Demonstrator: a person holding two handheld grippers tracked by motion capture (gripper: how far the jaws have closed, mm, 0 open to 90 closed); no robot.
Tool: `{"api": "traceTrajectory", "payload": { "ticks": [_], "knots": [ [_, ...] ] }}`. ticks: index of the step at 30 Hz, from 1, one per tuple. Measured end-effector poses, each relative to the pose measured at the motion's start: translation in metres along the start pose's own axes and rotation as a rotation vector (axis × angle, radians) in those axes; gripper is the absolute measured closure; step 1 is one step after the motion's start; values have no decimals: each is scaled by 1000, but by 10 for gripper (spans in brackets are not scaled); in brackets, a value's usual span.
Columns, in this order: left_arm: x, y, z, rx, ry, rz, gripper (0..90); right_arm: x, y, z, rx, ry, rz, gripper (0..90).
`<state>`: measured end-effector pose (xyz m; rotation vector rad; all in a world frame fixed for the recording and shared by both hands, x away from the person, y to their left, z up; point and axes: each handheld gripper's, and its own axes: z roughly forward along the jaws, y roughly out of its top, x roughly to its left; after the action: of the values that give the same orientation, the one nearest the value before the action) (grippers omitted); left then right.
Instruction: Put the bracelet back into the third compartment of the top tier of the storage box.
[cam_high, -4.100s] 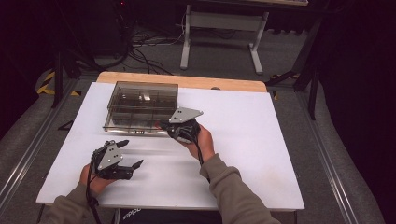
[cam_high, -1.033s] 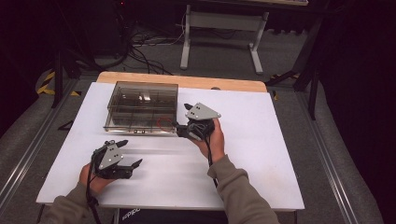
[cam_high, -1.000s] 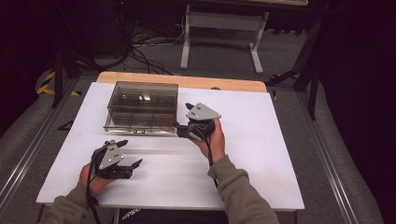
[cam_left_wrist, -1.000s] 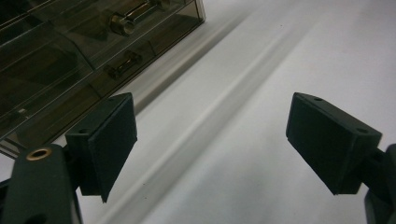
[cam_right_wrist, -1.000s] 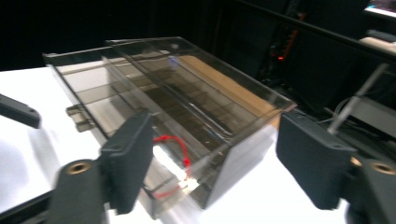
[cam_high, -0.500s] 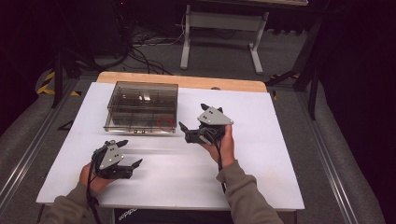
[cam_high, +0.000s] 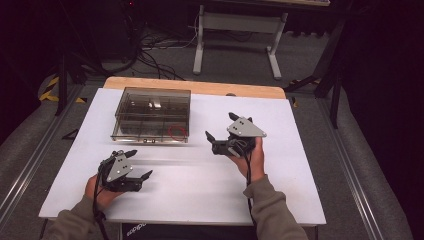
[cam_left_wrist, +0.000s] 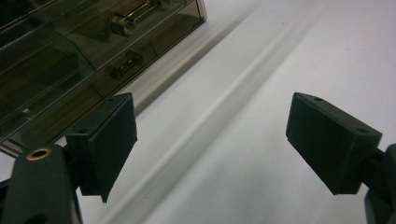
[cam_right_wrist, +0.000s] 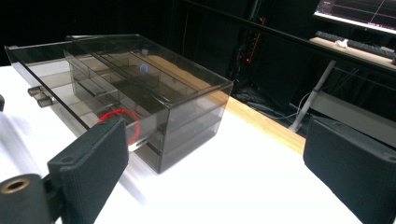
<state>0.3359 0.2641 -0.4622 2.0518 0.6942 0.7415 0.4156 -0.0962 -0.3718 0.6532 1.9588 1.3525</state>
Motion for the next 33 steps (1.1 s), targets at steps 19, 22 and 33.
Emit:
{"api": "traceTrajectory", "payload": {
  "ticks": [19,22,33],
  "knots": [
    [3,0,-6,-33,10,-10,280,-17,-10,-33,4,-31,-3,96],
    [3,0,-6,-39,12,-12,330,-16,-12,-37,11,-37,-13,95],
    [3,1,-7,-60,-46,-14,617,-17,-21,-53,19,-37,-36,122]
  ]
}}
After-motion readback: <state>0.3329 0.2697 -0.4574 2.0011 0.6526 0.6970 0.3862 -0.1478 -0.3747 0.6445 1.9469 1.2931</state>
